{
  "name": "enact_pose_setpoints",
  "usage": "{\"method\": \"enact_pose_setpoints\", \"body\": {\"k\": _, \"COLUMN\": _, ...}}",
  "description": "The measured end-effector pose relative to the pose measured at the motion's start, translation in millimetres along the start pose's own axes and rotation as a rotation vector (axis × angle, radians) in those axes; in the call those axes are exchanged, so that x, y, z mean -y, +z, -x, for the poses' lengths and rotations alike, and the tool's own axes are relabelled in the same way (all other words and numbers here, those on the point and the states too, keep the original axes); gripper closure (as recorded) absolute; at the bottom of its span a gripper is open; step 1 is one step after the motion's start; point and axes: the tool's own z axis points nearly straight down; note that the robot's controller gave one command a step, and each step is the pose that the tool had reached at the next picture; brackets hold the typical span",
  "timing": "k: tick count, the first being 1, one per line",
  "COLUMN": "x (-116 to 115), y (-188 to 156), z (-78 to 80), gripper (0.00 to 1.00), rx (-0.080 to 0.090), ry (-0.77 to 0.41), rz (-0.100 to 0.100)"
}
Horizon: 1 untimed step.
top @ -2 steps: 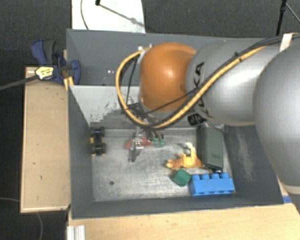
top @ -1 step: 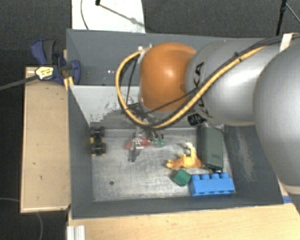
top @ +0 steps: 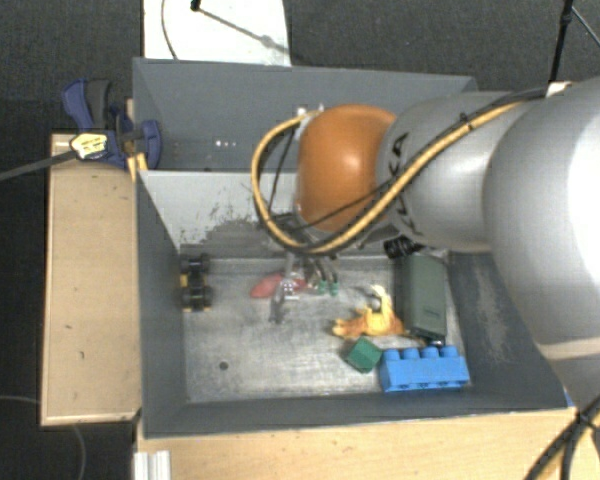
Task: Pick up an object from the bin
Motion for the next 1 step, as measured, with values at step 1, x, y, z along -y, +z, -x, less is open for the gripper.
{"method": "enact_pose_setpoints", "body": {"k": 1, "x": 1.5, "y": 44.3, "z": -5.3, "gripper": 1.00, "rx": 0.000, "ry": 0.123, "rz": -0.001}}
